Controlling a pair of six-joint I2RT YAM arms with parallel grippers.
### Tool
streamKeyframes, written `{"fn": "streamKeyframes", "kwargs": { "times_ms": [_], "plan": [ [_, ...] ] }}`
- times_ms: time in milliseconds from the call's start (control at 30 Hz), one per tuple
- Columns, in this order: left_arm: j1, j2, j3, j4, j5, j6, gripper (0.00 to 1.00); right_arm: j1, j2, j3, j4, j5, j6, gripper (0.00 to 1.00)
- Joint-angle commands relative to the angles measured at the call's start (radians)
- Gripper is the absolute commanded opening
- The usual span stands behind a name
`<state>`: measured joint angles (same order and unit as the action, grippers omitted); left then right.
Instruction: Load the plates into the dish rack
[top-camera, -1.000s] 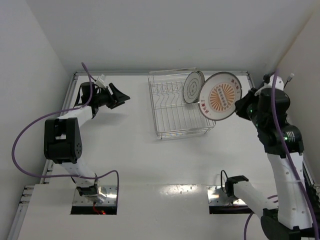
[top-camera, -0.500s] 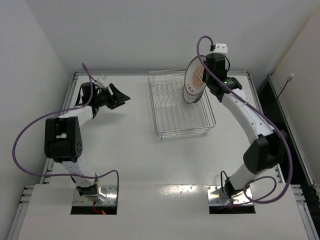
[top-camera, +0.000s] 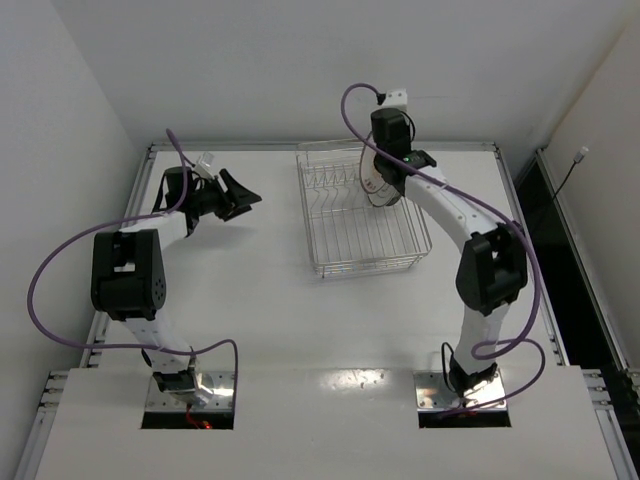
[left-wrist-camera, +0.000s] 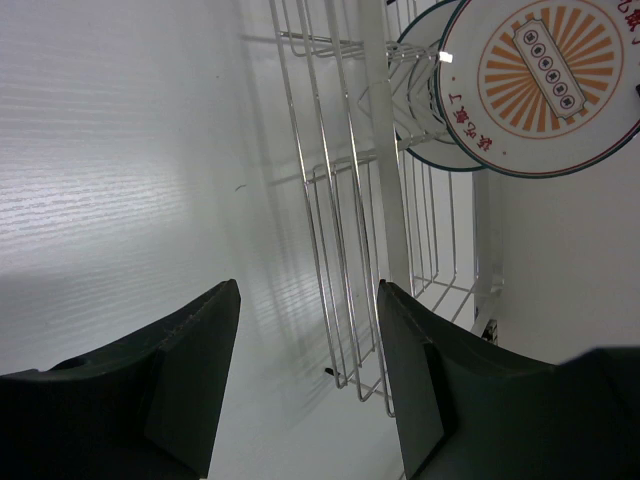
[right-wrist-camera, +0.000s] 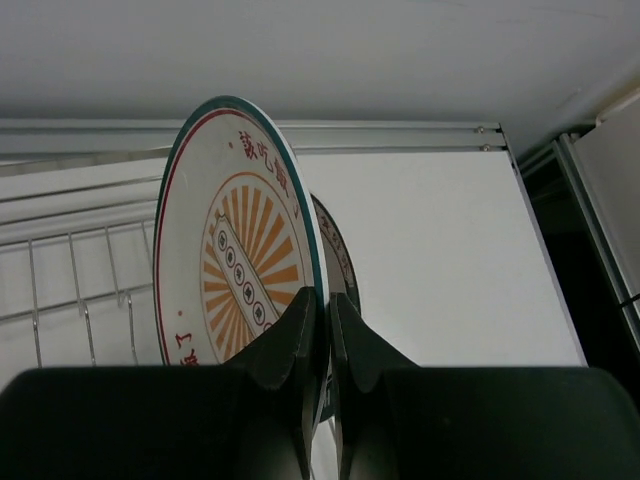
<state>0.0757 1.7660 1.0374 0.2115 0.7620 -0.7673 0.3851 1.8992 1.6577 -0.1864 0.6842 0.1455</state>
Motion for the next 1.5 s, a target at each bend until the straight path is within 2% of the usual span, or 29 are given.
{"fn": "streamKeyframes", "kwargs": {
  "times_ms": [0, 100, 333, 433, 667, 833, 1100, 1300, 1467],
  "plan": [
    [0.012, 0.0, 0.015, 0.029, 0.017, 0.008, 0.54, 0.018, -0.05, 0.001, 0.166, 0.153, -0.06, 0.0],
    [0.012, 0.0, 0.024, 0.029, 0.017, 0.008, 0.54, 0.018, -0.11, -0.102, 0.275, 0.144, -0.07, 0.0],
    [0.012, 0.009, 0.024, 0.029, 0.017, 0.008, 0.54, 0.018, -0.101, -0.102, 0.266, 0.12, -0.092, 0.0],
    [0.012, 0.009, 0.024, 0.029, 0.017, 0.008, 0.54, 0.018, -0.129, -0.156, 0.306, 0.11, -0.078, 0.0],
    [0.012, 0.009, 0.024, 0.029, 0.017, 0.008, 0.54, 0.018, -0.121, -0.133, 0.292, 0.121, -0.078, 0.0],
    [0.012, 0.009, 0.024, 0.029, 0.017, 0.008, 0.54, 0.018, -0.161, -0.177, 0.344, 0.121, -0.078, 0.0],
    [0.012, 0.009, 0.024, 0.029, 0.017, 0.008, 0.54, 0.018, -0.152, -0.187, 0.344, 0.14, -0.089, 0.0],
    [0.012, 0.009, 0.024, 0.029, 0.017, 0.008, 0.54, 0.018, -0.098, -0.187, 0.335, 0.081, -0.118, 0.0],
    [0.012, 0.009, 0.024, 0.029, 0.017, 0.008, 0.54, 0.067, -0.055, -0.222, 0.361, 0.112, -0.179, 0.0]
  ]
}}
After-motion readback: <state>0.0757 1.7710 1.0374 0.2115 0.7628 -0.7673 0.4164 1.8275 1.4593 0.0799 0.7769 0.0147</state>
